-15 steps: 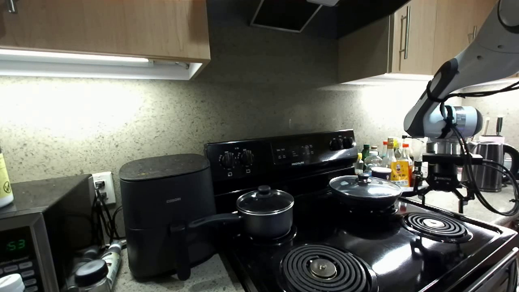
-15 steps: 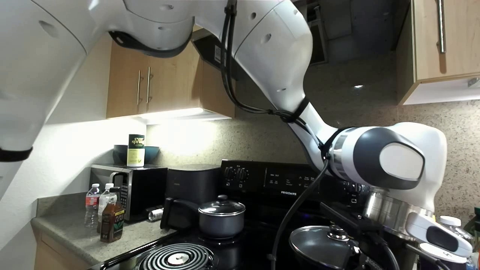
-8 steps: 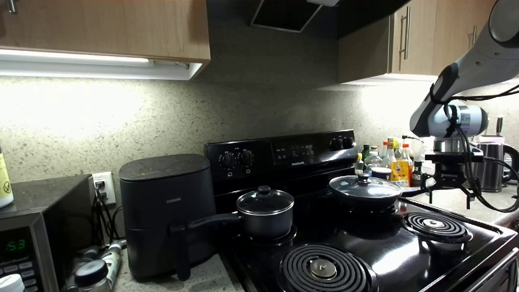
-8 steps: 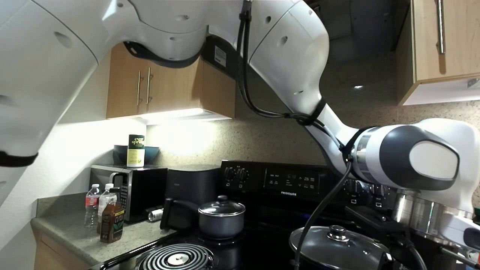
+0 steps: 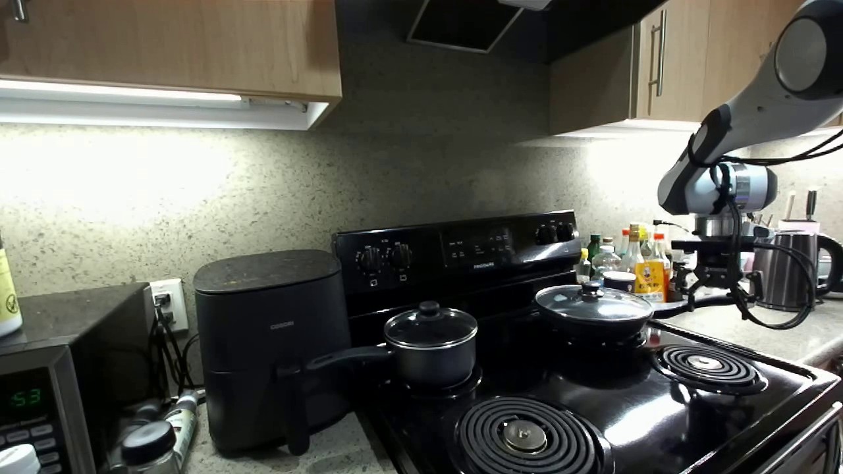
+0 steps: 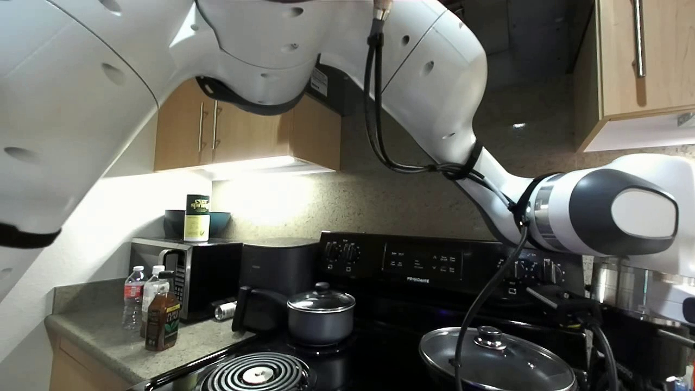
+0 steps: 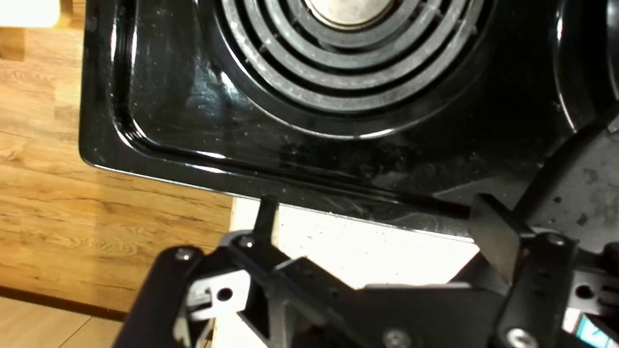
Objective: Move the pan handle to the right
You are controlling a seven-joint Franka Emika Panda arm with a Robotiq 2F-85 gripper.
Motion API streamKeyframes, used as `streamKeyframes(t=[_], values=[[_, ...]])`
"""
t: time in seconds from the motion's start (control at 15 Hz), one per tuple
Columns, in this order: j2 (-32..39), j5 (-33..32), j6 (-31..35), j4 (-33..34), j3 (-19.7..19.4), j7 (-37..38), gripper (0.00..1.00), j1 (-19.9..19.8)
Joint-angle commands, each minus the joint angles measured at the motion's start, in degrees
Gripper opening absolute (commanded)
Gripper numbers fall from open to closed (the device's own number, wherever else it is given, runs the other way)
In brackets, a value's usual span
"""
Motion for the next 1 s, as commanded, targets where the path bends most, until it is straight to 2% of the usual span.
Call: streamKeyframes(t=[0.0, 0.93], values=[[3.2, 0.4, 0.0, 4.6, -0.2, 3.9, 1.00, -0.9], [10.8, 0.2, -0.7, 17.9, 1.3, 13.2, 1.00, -1.9]])
